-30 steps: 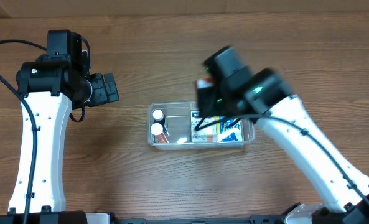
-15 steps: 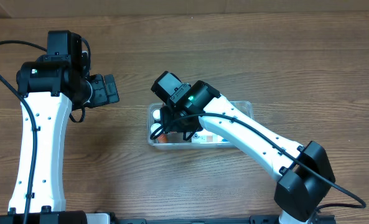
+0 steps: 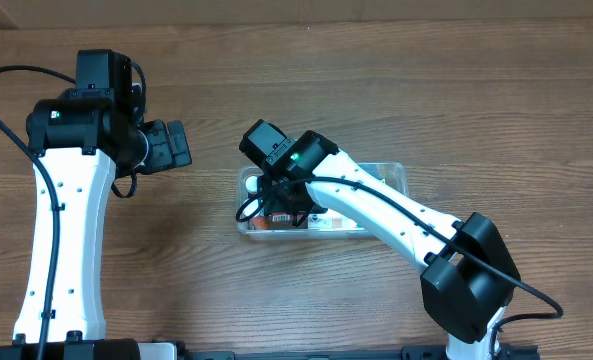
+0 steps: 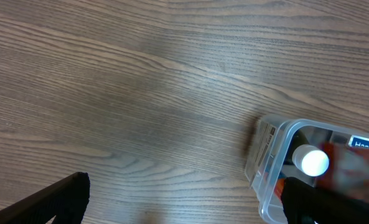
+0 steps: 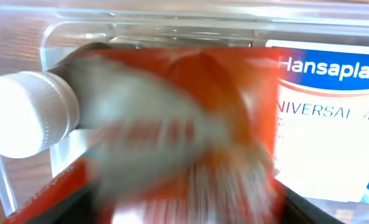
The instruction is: Pack container
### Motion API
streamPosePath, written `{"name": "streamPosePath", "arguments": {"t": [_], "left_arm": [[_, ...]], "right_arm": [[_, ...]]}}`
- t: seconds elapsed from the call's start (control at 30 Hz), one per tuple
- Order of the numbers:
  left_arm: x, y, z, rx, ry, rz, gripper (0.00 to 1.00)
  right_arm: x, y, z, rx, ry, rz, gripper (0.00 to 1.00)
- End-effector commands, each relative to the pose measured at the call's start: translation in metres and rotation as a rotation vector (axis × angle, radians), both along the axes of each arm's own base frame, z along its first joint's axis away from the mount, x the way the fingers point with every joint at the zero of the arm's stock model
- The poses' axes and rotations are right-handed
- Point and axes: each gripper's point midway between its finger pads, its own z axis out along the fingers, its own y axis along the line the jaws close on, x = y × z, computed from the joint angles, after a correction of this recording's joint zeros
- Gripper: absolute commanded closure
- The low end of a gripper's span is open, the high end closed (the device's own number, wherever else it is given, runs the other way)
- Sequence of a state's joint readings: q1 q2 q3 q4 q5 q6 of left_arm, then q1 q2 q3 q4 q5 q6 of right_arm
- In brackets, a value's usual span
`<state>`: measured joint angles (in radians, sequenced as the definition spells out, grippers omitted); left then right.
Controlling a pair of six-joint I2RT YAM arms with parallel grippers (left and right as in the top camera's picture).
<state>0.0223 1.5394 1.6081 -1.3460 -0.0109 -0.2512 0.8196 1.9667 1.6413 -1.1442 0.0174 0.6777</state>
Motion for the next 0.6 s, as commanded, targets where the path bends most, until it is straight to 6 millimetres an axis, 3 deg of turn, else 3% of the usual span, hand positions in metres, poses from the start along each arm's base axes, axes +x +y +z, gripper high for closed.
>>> {"name": "streamPosePath", "arguments": {"t": [0.0, 0.2, 0.3, 0.37, 0.4, 0.47, 0.5, 0.57], "left_arm": [[-0.001, 0.001, -0.001, 0.005, 0.003, -0.016, 0.00], [-0.002, 0.001, -0.001, 0.005, 0.004, -0.016, 0.00], [-0.002, 0.001, -0.001, 0.005, 0.005, -0.017, 0.00], [-0.002, 0.001, -0.001, 0.007, 0.007, -0.023, 0.00], [-0.003, 0.001, -0.001, 0.007, 0.009, -0.023, 0.00], [-0.002, 0.001, -0.001, 0.007, 0.006, -0.023, 0.00], [-0.002, 0.001, -0.001, 0.006, 0.005, -0.022, 0.00], [-0.002, 0.000, -0.001, 0.003, 0.005, -0.023, 0.00]], "right_arm": [[0.000, -0.002, 0.003, -0.010, -0.009, -0.003, 0.16], [-0.001, -0.003, 0.003, -0.013, -0.008, -0.003, 0.19], [0.018, -0.021, 0.016, -0.028, -0.061, -0.056, 0.20], [0.048, -0.058, 0.060, -0.006, -0.153, -0.163, 0.18], [0.065, -0.087, 0.091, 0.016, -0.218, -0.242, 0.13], [0.083, -0.142, 0.129, 0.035, -0.298, -0.328, 0.00], [0.091, -0.180, 0.144, 0.023, -0.339, -0.363, 0.00], [0.101, -0.228, 0.156, -0.013, -0.381, -0.393, 0.00]]}}
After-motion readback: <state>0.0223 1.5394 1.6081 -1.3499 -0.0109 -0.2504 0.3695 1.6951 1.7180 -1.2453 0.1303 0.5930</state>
